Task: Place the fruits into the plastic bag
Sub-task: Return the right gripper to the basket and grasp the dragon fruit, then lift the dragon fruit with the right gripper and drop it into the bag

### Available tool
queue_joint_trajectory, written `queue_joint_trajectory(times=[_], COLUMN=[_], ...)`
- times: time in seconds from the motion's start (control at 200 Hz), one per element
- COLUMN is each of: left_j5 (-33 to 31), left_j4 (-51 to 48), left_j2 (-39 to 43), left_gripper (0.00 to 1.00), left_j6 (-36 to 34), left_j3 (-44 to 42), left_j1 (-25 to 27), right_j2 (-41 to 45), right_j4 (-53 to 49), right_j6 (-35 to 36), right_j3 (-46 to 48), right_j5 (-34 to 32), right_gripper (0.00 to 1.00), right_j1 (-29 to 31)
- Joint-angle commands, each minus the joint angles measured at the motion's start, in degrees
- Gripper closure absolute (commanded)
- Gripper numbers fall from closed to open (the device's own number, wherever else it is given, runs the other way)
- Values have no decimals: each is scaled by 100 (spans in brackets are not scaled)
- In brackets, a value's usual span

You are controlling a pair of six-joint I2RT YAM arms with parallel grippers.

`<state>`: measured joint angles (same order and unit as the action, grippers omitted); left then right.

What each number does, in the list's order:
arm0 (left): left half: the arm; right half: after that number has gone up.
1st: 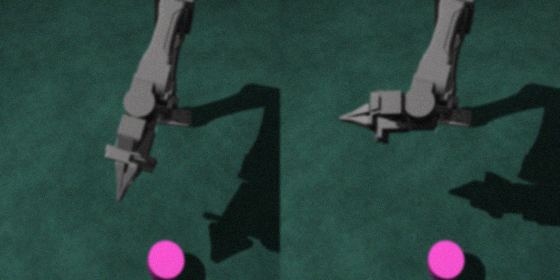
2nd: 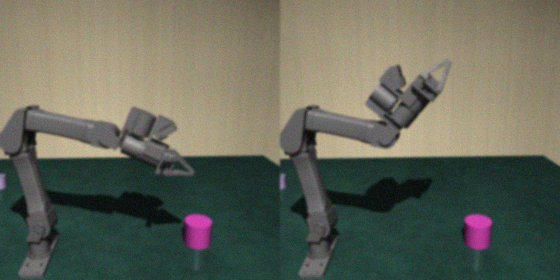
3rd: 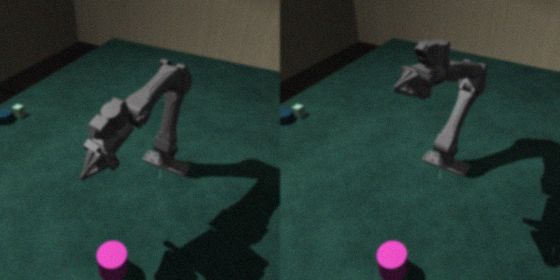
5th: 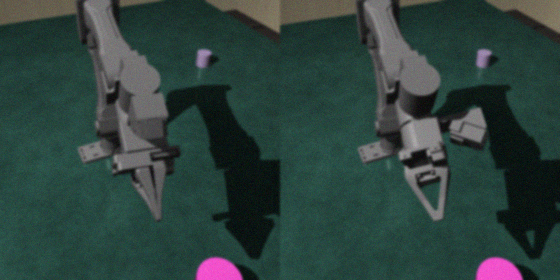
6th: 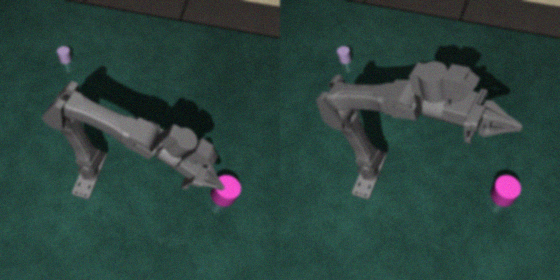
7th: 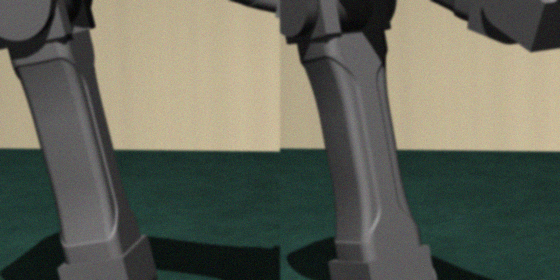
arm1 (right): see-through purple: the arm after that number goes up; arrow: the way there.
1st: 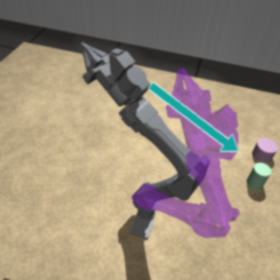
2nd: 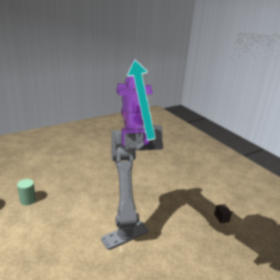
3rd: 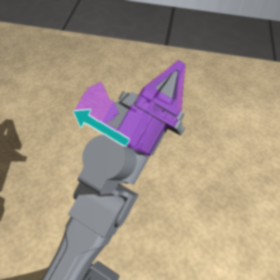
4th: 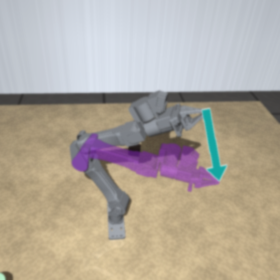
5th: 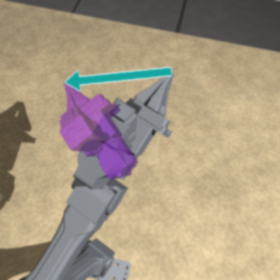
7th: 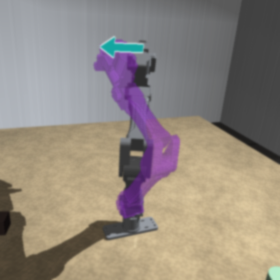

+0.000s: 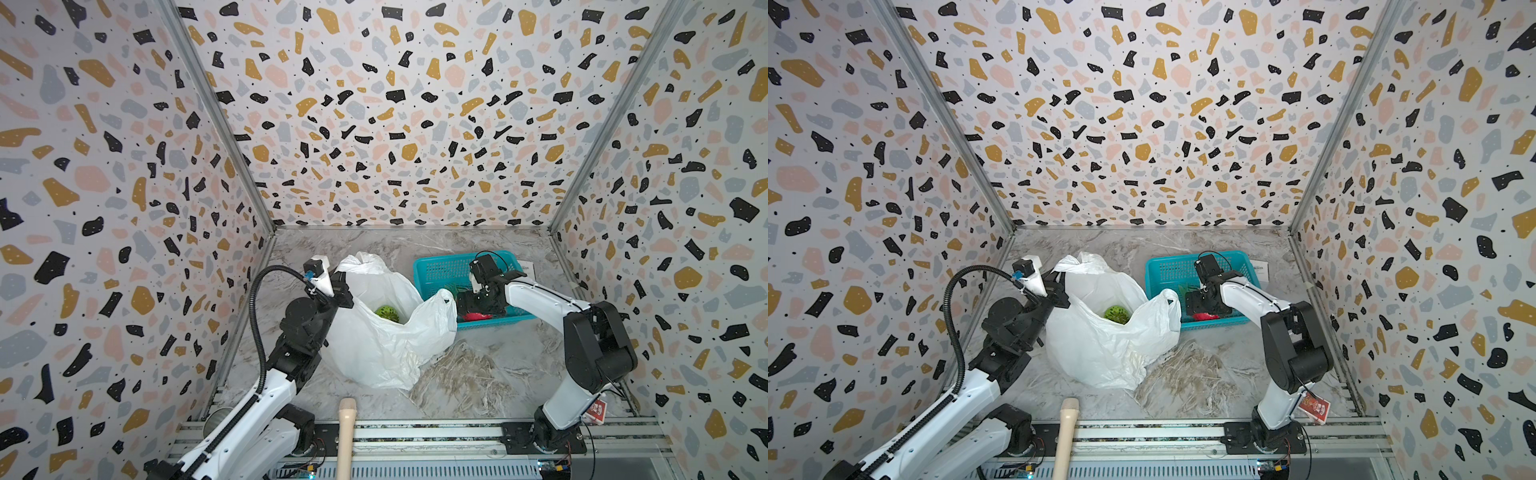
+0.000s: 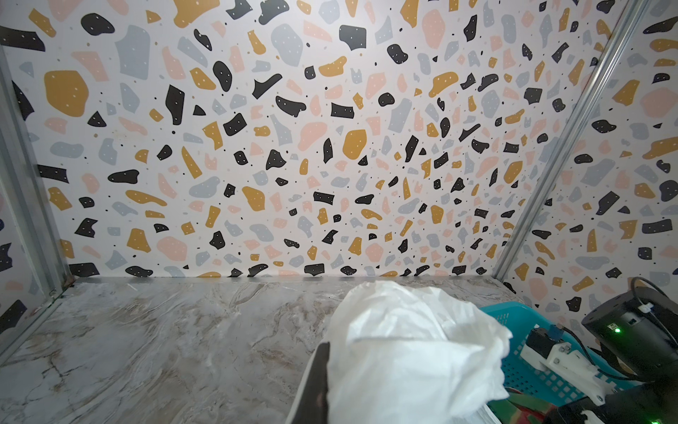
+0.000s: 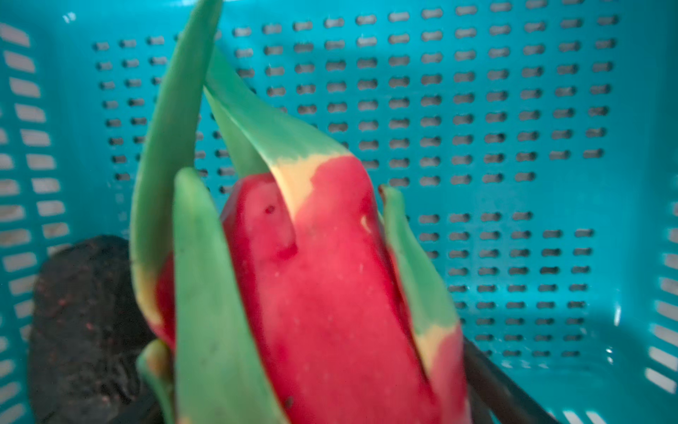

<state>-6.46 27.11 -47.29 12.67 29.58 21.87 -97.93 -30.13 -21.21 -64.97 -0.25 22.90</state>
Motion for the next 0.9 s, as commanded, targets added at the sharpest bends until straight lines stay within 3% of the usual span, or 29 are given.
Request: queue_joint_trajectory(times=[0.0,0.12,0.2,0.35,0.521,0.711,0.896], left_j5=[57,61,70,101,122,136,120], left_j4=[312,295,303,304,315,320,251], left_j2=[14,26,21,14,16,18,1], left_gripper=[100,100,100,100,100,100,100], left_j6=[-1,-1,-1,12,23,60,86], left_j3=[32,64,64,51,39,60,113], left_j1=[-21,-24,-23,-24,-22,-25,-25], right_j2=[-128,209,543,1297,1845,2155,2182], right_j4=[297,637,833,1265,1638,2055,2362], right_j6=[-205,-255,-229,-152,248,988,1140], right_j3=[169,255,279,244,-55,-343,-280], right_j5=[86,274,324,389,1035,1624,2270], right_gripper=[27,50,57,58,58,57,56], right_j1=[12,13,13,13,119,859,1364])
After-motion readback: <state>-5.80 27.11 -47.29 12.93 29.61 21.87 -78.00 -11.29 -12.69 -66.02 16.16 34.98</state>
